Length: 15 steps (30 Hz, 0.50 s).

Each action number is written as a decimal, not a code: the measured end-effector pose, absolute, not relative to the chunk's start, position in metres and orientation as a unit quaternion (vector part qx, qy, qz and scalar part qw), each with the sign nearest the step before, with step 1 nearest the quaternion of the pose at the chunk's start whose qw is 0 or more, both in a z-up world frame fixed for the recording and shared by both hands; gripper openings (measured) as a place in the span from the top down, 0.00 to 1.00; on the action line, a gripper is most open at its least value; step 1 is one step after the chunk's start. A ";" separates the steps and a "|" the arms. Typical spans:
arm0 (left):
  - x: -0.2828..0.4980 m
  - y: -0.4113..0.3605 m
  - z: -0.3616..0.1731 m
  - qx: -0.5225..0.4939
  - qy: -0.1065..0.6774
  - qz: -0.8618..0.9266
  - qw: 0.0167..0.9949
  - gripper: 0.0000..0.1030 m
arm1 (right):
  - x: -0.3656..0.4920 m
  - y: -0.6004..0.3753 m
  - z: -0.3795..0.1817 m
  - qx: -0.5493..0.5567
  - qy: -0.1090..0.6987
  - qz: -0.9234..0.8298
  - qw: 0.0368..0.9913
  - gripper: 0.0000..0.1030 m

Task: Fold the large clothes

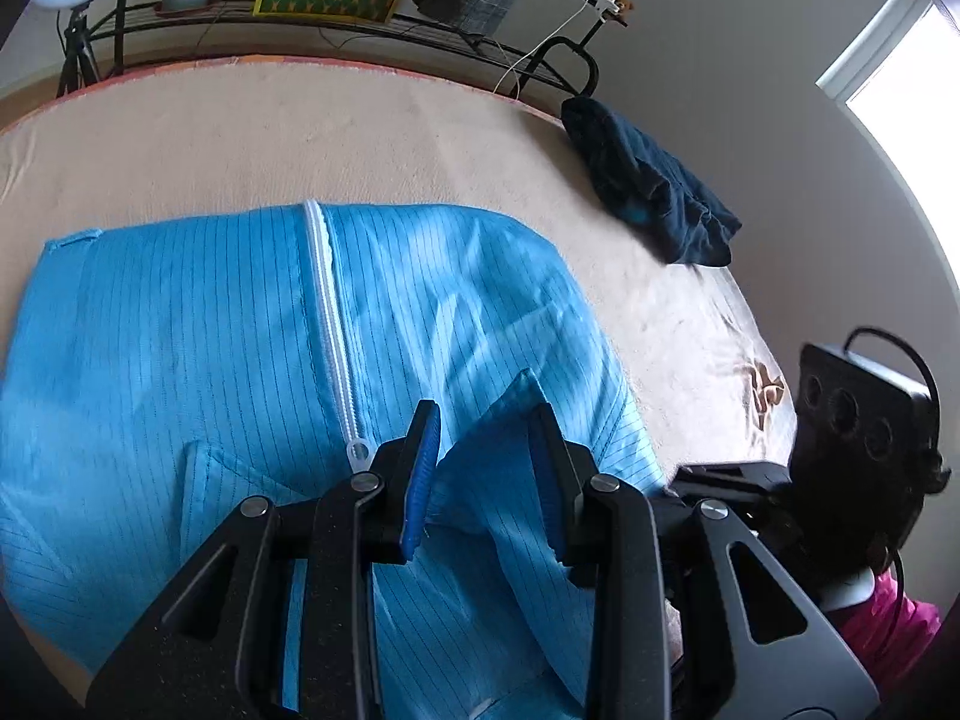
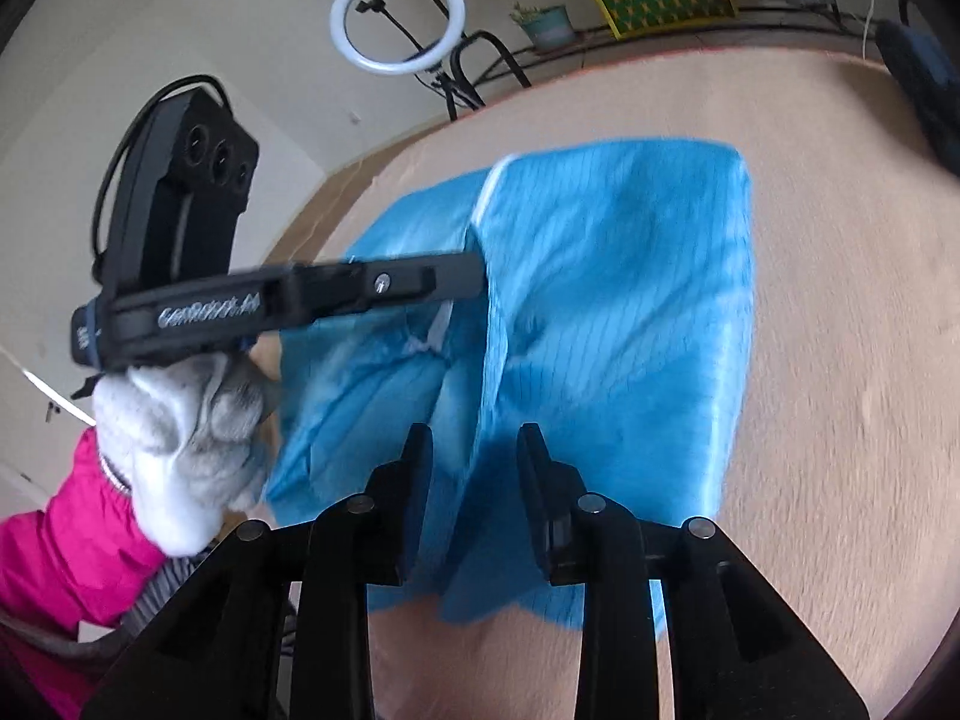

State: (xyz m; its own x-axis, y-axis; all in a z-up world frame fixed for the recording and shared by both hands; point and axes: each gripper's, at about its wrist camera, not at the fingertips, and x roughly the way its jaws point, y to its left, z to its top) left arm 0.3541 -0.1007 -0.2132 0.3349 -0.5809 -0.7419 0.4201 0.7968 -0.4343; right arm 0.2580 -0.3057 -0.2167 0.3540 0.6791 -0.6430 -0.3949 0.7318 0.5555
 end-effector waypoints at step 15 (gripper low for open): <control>0.355 -0.098 -0.219 -0.077 0.494 -0.304 0.811 0.70 | 0.276 -0.291 -0.241 0.243 0.437 0.428 0.753 0.91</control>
